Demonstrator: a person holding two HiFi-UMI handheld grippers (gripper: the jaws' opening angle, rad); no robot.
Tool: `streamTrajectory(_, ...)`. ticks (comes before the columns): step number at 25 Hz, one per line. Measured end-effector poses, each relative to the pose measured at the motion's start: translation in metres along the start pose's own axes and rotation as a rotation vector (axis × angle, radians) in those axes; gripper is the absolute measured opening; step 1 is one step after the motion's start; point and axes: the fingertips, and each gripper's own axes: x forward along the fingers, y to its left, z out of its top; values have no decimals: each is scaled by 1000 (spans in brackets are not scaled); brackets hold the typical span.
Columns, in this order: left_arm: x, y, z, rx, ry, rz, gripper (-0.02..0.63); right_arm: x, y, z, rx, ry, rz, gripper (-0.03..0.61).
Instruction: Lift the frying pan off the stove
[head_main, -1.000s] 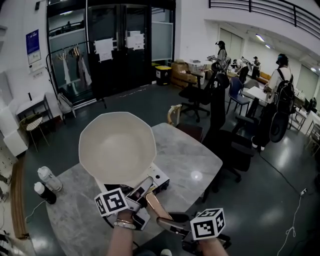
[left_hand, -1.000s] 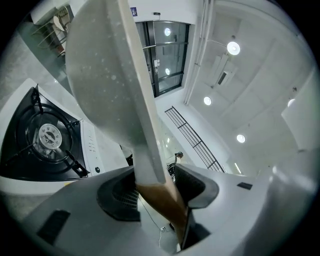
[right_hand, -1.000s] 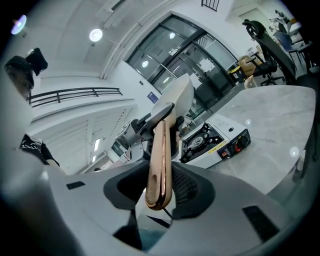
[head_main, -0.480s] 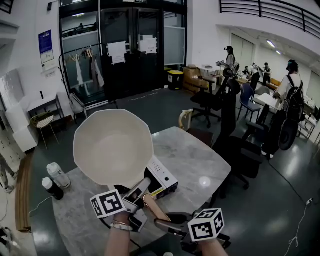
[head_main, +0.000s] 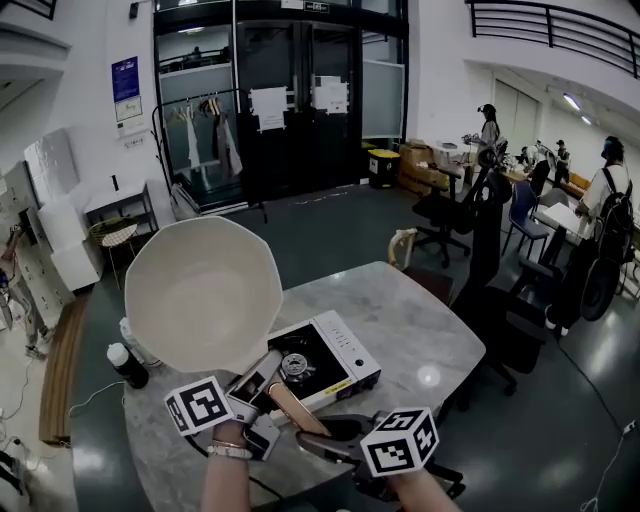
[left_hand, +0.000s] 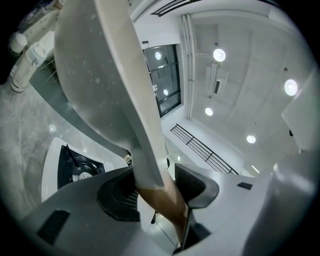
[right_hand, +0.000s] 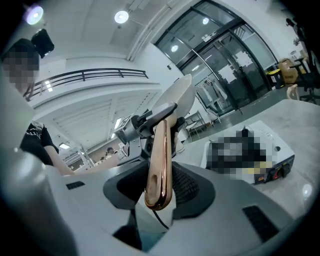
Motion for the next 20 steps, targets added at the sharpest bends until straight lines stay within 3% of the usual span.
streamTrajectory(3,-15,3,20,24,-47,10,221,16,6,7,-38,21,24,156)
streamTrajectory(6,-26,-1,33,-44,-104,-33,221,31,14,12,-71,35,36,156)
streamTrajectory(11,-50,8,57,-51,-170,1,222,50,29,22,-93,20,63,156)
streamTrajectory(15,-56,11,56,-44,-179,5,225,54,31,17,-96,23,69,156)
streamTrajectory(20,-60,19,53,21,-144,59,225,55,32,10,-92,-7,56,156)
